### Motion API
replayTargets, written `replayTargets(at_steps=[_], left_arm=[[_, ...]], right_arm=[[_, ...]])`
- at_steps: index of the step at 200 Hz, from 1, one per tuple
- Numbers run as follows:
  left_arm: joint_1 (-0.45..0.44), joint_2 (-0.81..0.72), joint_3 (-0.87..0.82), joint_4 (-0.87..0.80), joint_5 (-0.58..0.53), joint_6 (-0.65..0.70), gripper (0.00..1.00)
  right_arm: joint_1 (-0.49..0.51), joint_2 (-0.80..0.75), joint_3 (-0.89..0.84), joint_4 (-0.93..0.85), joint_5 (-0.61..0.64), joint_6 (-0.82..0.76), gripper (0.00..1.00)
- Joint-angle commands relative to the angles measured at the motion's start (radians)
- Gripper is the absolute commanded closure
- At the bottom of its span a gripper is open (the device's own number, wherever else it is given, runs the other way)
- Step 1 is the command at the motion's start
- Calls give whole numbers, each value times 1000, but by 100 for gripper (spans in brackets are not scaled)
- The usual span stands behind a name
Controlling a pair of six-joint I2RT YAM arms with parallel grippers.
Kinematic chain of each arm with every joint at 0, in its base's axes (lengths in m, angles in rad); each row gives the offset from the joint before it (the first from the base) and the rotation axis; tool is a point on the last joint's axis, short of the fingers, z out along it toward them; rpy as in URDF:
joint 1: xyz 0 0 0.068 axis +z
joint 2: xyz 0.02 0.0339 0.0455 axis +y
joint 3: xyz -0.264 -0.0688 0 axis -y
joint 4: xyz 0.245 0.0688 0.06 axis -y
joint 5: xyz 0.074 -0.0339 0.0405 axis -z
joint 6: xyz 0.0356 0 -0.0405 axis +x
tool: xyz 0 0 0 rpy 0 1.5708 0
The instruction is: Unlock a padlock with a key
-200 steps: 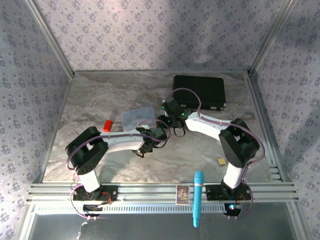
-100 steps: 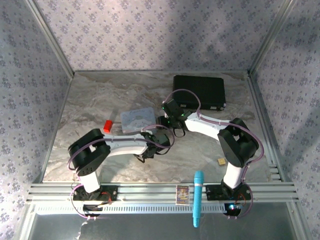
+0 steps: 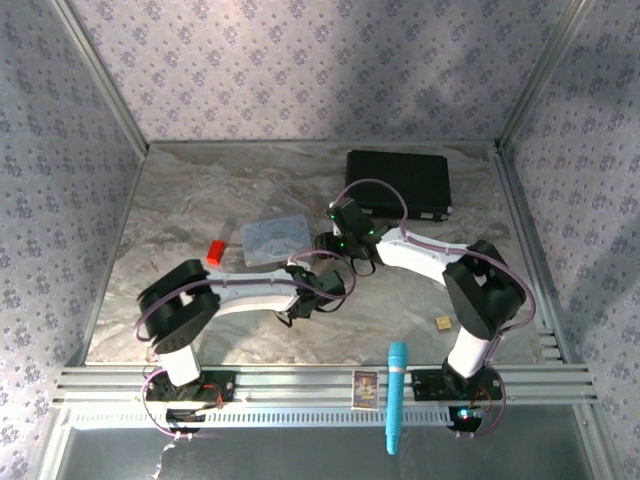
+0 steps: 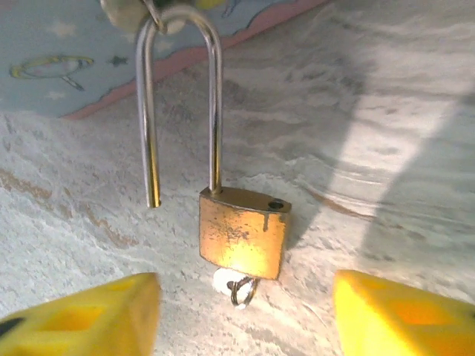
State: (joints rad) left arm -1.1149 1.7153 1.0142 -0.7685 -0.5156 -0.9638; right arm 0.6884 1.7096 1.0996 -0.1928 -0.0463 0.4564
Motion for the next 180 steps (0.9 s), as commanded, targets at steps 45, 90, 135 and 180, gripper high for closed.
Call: replayTargets(at_steps=[45, 90, 135, 180], left_arm=[[99, -487, -203, 277, 152, 82, 0], [362, -732, -343, 323, 394, 115, 0], [583, -758, -407, 361, 560, 117, 0], [653, -764, -410, 338, 573, 108, 0]], right_arm=[[-74, -213, -58, 17, -98, 0, 1], [10, -313, -168, 22, -70, 40, 1], [230, -156, -145, 120, -7, 139, 8], [332, 44, -81, 217, 25, 219, 20]])
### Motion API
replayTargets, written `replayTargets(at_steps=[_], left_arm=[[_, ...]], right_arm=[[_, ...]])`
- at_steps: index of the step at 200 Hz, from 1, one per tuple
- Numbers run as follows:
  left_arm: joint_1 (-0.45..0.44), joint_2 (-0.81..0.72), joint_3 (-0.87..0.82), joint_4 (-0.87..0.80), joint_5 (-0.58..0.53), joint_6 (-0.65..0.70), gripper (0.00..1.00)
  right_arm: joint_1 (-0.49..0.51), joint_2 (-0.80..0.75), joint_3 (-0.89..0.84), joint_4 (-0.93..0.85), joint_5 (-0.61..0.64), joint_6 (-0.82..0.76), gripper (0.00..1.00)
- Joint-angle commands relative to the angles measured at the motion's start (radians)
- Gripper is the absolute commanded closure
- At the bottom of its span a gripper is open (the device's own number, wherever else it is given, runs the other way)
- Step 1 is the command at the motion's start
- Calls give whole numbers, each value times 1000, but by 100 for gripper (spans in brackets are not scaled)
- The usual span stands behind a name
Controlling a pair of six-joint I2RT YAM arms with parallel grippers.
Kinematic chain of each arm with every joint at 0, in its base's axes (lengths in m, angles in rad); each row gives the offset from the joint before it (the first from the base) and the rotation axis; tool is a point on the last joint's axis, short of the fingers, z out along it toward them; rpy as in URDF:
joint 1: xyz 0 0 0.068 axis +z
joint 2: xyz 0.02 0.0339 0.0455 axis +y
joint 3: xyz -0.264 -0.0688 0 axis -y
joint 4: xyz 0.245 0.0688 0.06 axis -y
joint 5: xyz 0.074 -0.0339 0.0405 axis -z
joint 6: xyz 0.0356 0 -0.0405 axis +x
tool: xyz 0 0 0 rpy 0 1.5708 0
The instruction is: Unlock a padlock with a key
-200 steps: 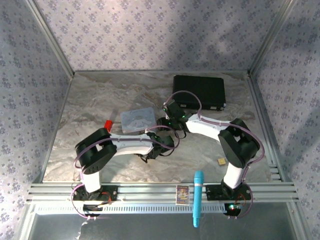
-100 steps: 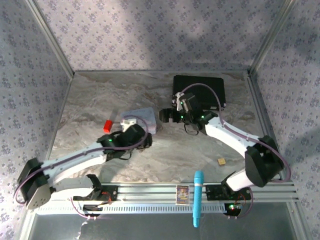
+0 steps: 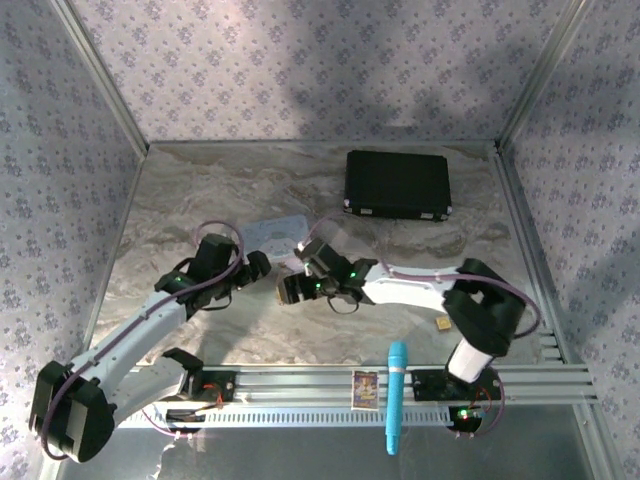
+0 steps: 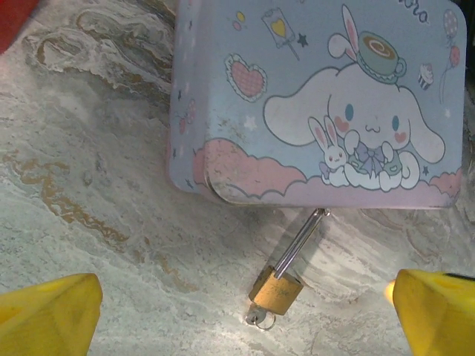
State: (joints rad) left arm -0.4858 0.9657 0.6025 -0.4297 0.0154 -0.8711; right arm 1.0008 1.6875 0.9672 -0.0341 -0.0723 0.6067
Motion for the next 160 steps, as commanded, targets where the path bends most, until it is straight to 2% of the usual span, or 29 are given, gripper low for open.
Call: replayTargets(at_steps=[1, 13, 27, 39, 84, 102, 160], left_arm=[[26, -15, 3, -2, 42, 16, 0], [40, -19, 0, -10, 43, 21, 0], [51, -18, -5, -16, 43, 21, 0], [53, -20, -14, -12, 49, 15, 0], [55, -29, -32, 4, 53, 4, 0], [54, -25, -32, 1, 51, 4, 0], [55, -27, -24, 1, 36, 4, 0]], right_arm=[[20, 68, 51, 61, 51, 70, 20], [24, 97, 54, 78, 55, 80, 26], [25, 122, 55, 91, 60, 93, 36], [25, 142, 65, 98, 57, 94, 41], [31, 192, 87, 96, 62, 94, 42], [38, 216, 112, 44, 84, 90, 43], [51, 245, 114, 4, 118, 107, 56]])
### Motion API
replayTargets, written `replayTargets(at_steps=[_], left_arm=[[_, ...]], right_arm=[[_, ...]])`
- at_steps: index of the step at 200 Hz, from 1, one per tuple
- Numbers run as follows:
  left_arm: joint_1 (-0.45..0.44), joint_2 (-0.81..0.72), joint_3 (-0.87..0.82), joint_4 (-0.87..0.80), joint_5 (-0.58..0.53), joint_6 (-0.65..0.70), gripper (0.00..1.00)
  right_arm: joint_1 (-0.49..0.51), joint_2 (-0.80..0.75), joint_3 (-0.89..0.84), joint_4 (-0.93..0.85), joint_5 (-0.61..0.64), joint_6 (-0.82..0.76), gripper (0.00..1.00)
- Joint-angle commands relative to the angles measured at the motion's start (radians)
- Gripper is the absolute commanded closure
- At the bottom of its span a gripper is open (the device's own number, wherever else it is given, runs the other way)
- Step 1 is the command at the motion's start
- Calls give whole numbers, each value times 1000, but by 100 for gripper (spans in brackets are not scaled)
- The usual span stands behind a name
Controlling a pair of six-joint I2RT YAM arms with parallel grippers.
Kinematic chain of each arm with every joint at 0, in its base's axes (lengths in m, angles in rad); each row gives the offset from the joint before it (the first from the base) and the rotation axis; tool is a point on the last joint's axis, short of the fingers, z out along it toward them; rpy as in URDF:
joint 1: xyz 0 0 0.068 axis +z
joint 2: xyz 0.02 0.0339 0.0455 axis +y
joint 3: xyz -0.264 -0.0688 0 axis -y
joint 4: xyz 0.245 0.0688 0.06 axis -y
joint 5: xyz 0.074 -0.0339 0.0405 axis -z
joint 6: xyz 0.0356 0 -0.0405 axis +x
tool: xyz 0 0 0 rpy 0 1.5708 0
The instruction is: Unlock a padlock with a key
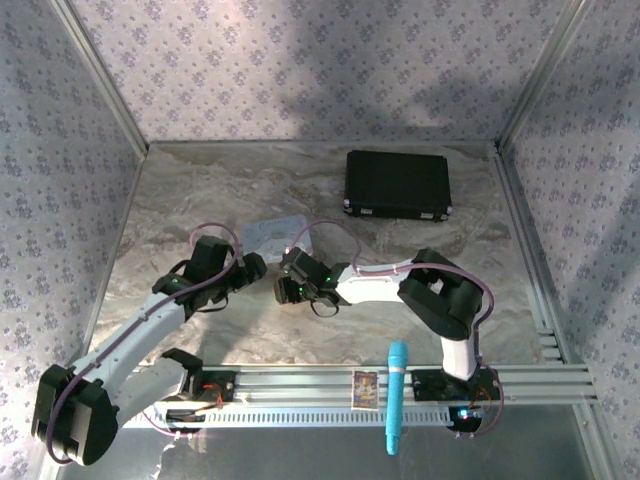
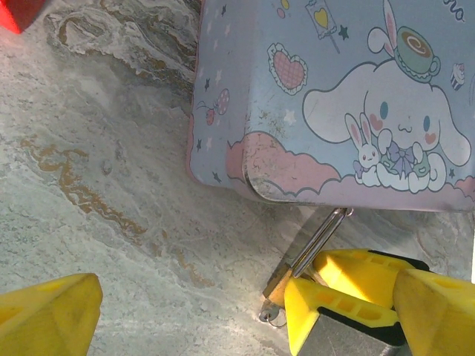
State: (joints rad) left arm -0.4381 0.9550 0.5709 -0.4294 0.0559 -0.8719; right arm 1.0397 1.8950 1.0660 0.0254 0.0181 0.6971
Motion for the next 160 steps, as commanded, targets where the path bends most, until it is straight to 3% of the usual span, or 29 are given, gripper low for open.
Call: replayTargets(at_steps=[1, 49, 100, 130, 160], left_arm=[[7, -16, 7, 0, -4, 5, 0], [7, -4, 20, -5, -29, 19, 0], [6, 11, 51, -20, -61, 66, 0], [-25, 41, 118, -39, -138, 243, 0], [-170, 168, 259, -121, -324, 547, 0]], right_arm=[[12, 38, 15, -57, 28, 17, 56], [15, 14, -48, -37, 16, 48, 64], [-20, -45, -152, 63, -39, 74, 82], [-49, -69, -235, 206, -115, 111, 88], [-102, -65, -336, 421, -239, 185, 95]])
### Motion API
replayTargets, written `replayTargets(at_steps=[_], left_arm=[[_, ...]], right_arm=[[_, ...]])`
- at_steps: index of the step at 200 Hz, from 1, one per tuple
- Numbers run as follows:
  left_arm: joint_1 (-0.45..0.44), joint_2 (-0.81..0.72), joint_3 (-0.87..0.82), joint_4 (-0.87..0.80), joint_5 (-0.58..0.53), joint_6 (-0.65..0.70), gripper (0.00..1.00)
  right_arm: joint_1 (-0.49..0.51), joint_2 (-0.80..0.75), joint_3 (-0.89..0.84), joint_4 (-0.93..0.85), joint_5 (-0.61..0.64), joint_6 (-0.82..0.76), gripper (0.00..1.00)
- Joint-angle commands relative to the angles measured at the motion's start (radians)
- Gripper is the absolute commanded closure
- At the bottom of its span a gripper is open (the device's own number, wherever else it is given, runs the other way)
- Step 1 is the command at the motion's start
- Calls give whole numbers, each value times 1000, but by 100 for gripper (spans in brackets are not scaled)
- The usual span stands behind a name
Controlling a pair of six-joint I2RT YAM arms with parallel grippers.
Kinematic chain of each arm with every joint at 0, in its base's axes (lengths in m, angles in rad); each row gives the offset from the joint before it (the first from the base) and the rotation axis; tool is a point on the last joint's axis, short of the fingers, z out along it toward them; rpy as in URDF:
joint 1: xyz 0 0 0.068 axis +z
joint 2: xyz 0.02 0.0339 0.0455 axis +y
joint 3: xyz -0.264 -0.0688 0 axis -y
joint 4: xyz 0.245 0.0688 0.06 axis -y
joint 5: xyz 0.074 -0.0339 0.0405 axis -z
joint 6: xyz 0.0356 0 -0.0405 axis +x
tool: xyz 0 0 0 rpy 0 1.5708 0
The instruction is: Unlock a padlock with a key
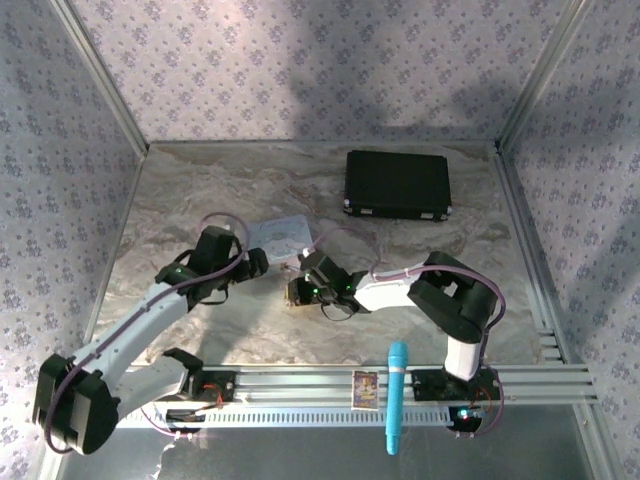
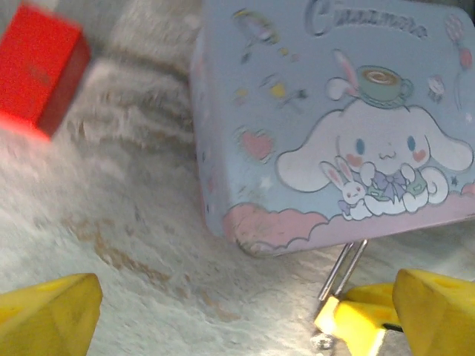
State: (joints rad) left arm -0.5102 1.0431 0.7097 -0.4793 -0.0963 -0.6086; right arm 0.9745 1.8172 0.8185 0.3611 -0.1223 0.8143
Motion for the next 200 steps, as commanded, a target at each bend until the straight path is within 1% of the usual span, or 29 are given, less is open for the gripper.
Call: replayTargets(at_steps=[1, 11, 24, 36, 57, 77, 95, 108, 114, 123, 128, 146, 152, 161, 177, 191, 200], left_arm=[[-104, 86, 123, -74, -178, 295, 0], [-141, 134, 172, -105, -232, 356, 0], [-155, 184, 214, -123, -243, 385, 2], [-192, 209, 226, -94, -271, 442, 3], [-267, 262, 240, -42, -254, 549, 6], [-289, 335, 259, -28, -259, 597, 14], [-307, 401, 267, -28, -313, 611, 22], [-322, 432, 259, -18, -316, 622, 23], [-328, 449, 259, -22, -316, 628, 27], [-342, 470, 261, -33, -329, 630, 28], [-349, 479, 262, -35, -341, 629, 31], [-358, 509, 256, -52, -369, 618, 40], [-362, 519, 251, -54, -375, 619, 42], [-368, 536, 245, -60, -392, 627, 47], [-377, 569, 241, -68, -424, 634, 51], [-382, 587, 240, -70, -434, 635, 58], [-384, 589, 230, -59, -431, 637, 59]], right_arm=[[-39, 13, -90, 89, -101, 69, 95], [-51, 10, -108, 113, -117, 75, 95], [-60, -3, -125, 124, -126, 67, 95], [-73, -19, -148, 131, -134, 67, 95], [-97, -45, -184, 145, -163, 67, 95], [-118, -58, -211, 159, -185, 70, 95], [-131, -46, -220, 202, -210, 88, 95], [-132, -35, -221, 230, -217, 106, 96], [-133, -26, -225, 257, -223, 119, 96], [-138, -14, -234, 297, -226, 143, 96], [-139, -8, -238, 318, -226, 155, 96], [-143, -1, -248, 358, -207, 184, 96], [-142, -1, -249, 371, -200, 193, 96], [-143, 2, -248, 390, -192, 206, 97], [-145, 12, -243, 441, -178, 242, 97], [-149, 20, -237, 478, -159, 277, 98], [-154, 28, -233, 508, -153, 300, 98]])
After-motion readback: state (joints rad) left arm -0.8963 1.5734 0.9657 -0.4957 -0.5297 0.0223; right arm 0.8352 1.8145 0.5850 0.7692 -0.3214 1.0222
